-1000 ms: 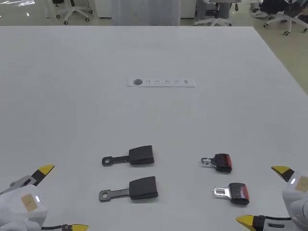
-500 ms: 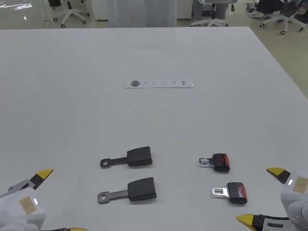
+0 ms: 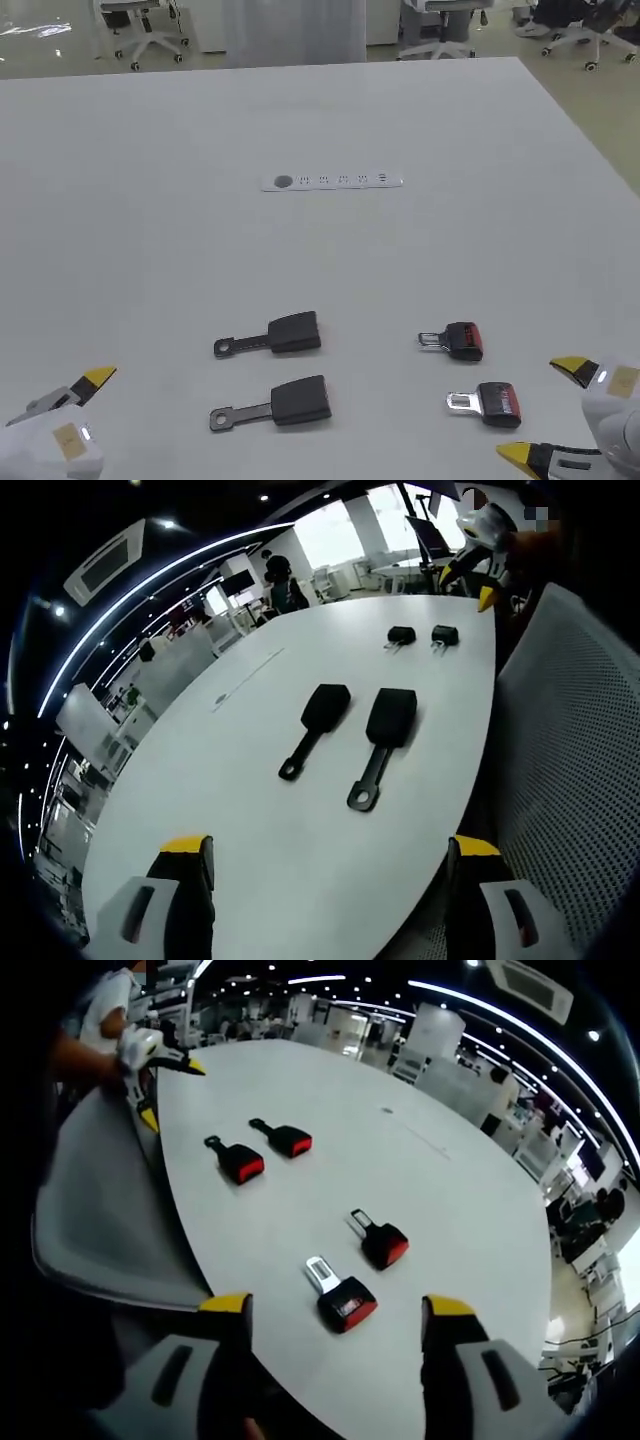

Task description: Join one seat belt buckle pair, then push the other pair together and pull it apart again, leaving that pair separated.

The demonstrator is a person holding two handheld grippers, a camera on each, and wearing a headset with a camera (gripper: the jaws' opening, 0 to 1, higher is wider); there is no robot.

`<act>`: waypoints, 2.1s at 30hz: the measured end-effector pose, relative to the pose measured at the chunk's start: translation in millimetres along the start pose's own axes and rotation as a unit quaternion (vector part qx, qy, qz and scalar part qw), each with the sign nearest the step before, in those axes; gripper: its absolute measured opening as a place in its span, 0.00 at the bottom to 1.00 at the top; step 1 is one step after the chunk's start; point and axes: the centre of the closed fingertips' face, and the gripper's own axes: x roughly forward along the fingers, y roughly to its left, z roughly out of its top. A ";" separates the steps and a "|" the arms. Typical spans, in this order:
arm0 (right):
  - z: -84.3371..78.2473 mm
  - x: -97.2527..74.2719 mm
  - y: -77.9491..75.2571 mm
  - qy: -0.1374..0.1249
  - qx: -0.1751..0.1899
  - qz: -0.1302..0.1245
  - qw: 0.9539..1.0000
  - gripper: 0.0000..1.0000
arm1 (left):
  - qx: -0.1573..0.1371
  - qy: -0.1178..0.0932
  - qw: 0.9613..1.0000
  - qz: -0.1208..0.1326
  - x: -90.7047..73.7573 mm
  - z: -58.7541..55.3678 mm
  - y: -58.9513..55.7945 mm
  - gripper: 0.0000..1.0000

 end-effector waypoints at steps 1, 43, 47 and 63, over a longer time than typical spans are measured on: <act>-0.3 0.1 0.2 0.000 -0.001 0.000 1.000 0.69 | 0.000 0.001 1.000 0.001 -0.3 -0.3 1.0 0.99; -27.6 68.5 -12.3 0.064 -0.147 0.118 0.980 0.48 | 0.051 0.052 0.972 -0.223 123.0 74.9 -73.1 0.66; -27.3 77.6 -12.7 0.069 -0.154 0.132 0.977 0.43 | 0.060 0.058 0.968 -0.237 132.4 77.6 -77.8 0.59; -51.2 81.8 -6.8 0.117 -0.165 0.190 0.961 0.33 | 0.127 0.066 0.952 -0.271 135.7 75.7 -82.5 0.39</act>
